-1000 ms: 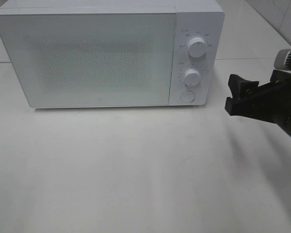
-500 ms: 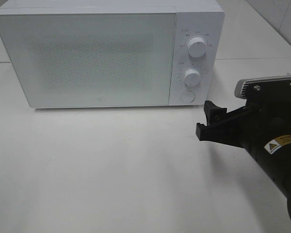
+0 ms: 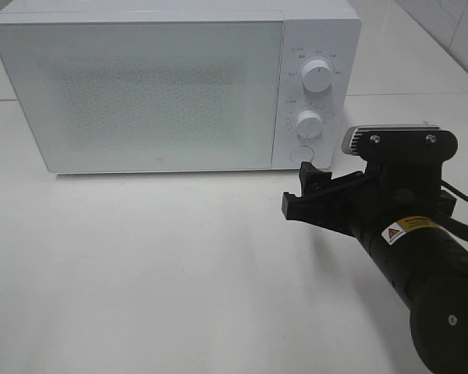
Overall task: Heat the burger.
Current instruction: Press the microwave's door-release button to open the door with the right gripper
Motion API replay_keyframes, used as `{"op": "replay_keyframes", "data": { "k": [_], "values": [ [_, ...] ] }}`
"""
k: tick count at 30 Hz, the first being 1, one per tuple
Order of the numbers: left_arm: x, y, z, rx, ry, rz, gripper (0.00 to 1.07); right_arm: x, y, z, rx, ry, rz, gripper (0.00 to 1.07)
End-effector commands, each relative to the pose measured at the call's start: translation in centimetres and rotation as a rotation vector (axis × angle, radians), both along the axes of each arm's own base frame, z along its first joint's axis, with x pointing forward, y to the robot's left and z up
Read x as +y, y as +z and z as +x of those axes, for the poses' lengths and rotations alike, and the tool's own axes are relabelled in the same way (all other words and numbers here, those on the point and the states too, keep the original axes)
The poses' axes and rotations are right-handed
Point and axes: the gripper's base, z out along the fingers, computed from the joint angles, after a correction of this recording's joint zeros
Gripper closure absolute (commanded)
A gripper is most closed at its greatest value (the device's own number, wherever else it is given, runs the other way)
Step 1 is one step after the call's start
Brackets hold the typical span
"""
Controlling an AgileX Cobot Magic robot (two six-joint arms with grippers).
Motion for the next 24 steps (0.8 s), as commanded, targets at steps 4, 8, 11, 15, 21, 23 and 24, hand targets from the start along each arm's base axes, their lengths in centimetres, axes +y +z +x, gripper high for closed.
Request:
{"op": "replay_keyframes", "data": {
  "k": [4, 8, 11, 15, 21, 23, 24],
  "values": [
    [0.0, 0.0, -0.2, -0.014, 0.005, -0.01, 0.07, 0.3, 0.2, 0.0, 0.004, -0.042, 0.18, 0.33],
    [0.0, 0.0, -0.2, -0.014, 0.005, -0.01, 0.07, 0.3, 0.2, 0.0, 0.026, -0.097, 0.378, 0.37],
    [0.0, 0.0, -0.2, -0.014, 0.005, -0.01, 0.07, 0.3, 0.1, 0.0, 0.057, -0.141, 0.534, 0.42],
    [0.0, 0.0, -0.2, -0.014, 0.005, -0.01, 0.07, 0.4, -0.3, -0.1, 0.126, -0.218, 0.781, 0.48],
    [0.0, 0.0, -0.2, -0.014, 0.005, -0.01, 0.07, 0.6, -0.9, -0.4, 0.233, -0.356, 1.146, 0.76],
    [0.0, 0.0, -0.2, -0.014, 0.005, -0.01, 0.07, 1.0, -0.9, -0.5, 0.273, -0.368, 1.27, 0.89],
    [0.0, 0.0, -0.2, -0.014, 0.005, -0.01, 0.07, 1.0, -0.9, -0.5, 0.273, -0.368, 1.27, 0.89]
  ]
}}
